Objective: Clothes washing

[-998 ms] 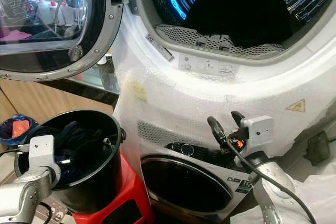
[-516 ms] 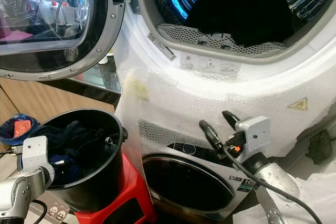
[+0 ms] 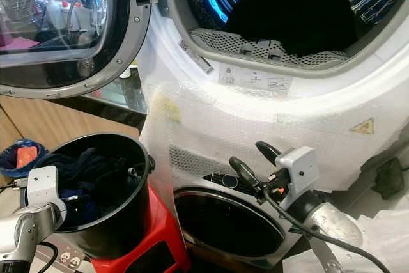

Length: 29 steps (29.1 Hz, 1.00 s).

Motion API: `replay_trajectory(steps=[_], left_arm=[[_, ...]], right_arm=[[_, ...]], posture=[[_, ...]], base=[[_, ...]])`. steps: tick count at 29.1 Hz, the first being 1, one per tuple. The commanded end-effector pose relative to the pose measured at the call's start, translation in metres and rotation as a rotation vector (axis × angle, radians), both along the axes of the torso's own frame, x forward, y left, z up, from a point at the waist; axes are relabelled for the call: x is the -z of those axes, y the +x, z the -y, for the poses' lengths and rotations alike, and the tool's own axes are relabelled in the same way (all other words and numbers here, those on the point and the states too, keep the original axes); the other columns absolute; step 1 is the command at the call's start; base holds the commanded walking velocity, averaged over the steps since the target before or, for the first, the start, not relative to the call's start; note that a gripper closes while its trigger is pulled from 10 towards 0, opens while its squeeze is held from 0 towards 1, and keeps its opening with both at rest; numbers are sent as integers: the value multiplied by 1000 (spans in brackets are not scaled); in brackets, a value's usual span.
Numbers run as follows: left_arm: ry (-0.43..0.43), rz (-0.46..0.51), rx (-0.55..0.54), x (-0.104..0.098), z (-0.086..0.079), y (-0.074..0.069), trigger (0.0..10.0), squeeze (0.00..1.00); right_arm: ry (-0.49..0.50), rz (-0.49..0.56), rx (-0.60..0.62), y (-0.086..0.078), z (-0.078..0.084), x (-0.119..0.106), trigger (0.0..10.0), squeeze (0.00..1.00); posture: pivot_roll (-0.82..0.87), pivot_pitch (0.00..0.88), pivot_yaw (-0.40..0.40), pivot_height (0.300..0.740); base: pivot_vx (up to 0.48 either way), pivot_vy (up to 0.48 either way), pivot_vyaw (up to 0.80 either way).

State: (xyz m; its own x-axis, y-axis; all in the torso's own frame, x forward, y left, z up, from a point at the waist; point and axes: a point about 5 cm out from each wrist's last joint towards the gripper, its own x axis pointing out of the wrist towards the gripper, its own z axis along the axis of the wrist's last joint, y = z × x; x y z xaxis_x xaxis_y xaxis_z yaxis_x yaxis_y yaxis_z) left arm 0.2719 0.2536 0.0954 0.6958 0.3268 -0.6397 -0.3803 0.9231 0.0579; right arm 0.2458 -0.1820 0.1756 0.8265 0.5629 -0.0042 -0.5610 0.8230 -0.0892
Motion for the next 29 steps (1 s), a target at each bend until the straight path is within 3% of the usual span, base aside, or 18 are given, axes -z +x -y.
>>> replay_trajectory(steps=[1, 29], left_arm=[[-12, -24, 6, 4, 0, 0, 10000, 0], [-26, -40, 1, 12, -2, 1, 10000, 0]], right_arm=[[-11, 10, -19, -3, -2, -4, 10000, 0], [-2, 17, 0, 0, -1, -6, 10000, 0]], posture=[[0, 108, -3, 740], [4, 115, 2, 740]], base=[[0, 0, 0], [0, 0, 0]])
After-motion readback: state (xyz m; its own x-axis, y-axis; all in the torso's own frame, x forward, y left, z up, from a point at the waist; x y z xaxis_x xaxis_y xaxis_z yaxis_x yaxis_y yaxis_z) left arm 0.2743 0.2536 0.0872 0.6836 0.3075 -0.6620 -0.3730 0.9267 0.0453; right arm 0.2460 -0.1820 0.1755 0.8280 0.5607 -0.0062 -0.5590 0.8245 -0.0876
